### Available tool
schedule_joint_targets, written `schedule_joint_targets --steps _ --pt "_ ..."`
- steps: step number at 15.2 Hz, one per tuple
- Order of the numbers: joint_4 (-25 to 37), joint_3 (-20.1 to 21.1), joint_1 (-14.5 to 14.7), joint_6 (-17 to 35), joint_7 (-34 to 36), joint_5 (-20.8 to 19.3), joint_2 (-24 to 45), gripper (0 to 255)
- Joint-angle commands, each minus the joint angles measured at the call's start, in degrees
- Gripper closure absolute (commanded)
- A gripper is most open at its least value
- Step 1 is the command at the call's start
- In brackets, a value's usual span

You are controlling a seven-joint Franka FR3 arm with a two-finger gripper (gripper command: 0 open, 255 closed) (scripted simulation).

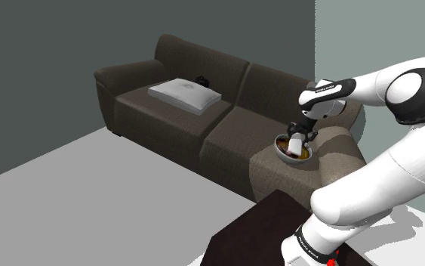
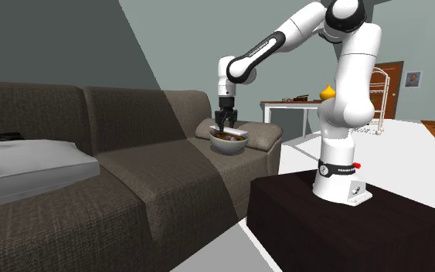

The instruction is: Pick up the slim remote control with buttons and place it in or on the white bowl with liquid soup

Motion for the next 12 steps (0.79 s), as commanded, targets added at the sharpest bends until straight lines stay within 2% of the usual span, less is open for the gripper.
schedule_joint_targets --steps 1,6,7,12 --pt "-0.24 -0.06 -0.03 0.29 -0.05 0.02 0.16 255" --pt "-0.24 -0.05 -0.03 0.29 -0.05 0.03 0.16 255" --pt "-0.23 -0.05 -0.02 0.30 -0.04 0.04 0.19 0" --pt "-0.24 -0.05 -0.03 0.29 -0.05 0.03 0.16 0"
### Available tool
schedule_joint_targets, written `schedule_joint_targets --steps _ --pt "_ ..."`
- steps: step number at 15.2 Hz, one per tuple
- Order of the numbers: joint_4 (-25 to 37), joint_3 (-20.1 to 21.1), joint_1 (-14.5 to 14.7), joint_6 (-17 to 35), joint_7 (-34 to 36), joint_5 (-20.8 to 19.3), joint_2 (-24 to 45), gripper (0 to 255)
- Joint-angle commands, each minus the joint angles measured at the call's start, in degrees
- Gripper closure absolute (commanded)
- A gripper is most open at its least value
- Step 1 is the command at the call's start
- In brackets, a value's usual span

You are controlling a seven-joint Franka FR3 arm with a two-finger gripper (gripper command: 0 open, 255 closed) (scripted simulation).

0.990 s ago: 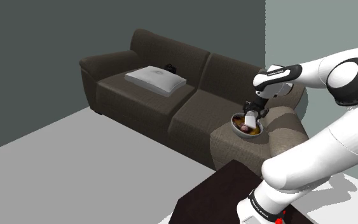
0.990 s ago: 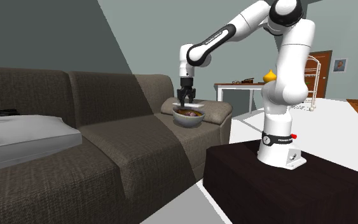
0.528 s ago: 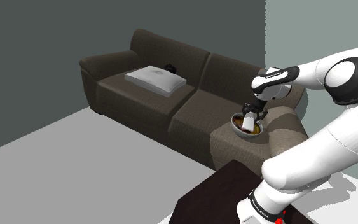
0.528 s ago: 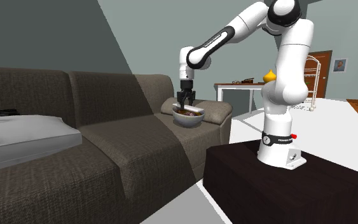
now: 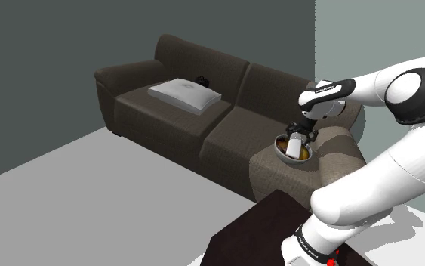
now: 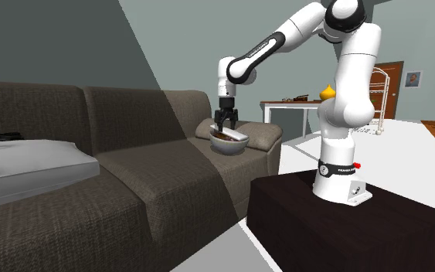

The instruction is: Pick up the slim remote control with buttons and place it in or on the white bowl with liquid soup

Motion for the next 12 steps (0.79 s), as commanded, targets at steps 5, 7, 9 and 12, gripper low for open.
schedule_joint_targets --steps 5,7,9,12 --pt "4.39 0.73 -0.02 -7.69 0.74 -0.78 -3.42 0" --pt "4.39 0.74 -0.03 -7.69 0.74 -0.79 -3.42 0" --pt "4.39 0.74 -0.03 -7.69 0.74 -0.78 -3.42 0" --pt "4.39 0.74 -0.03 -7.69 0.74 -0.78 -3.42 0"
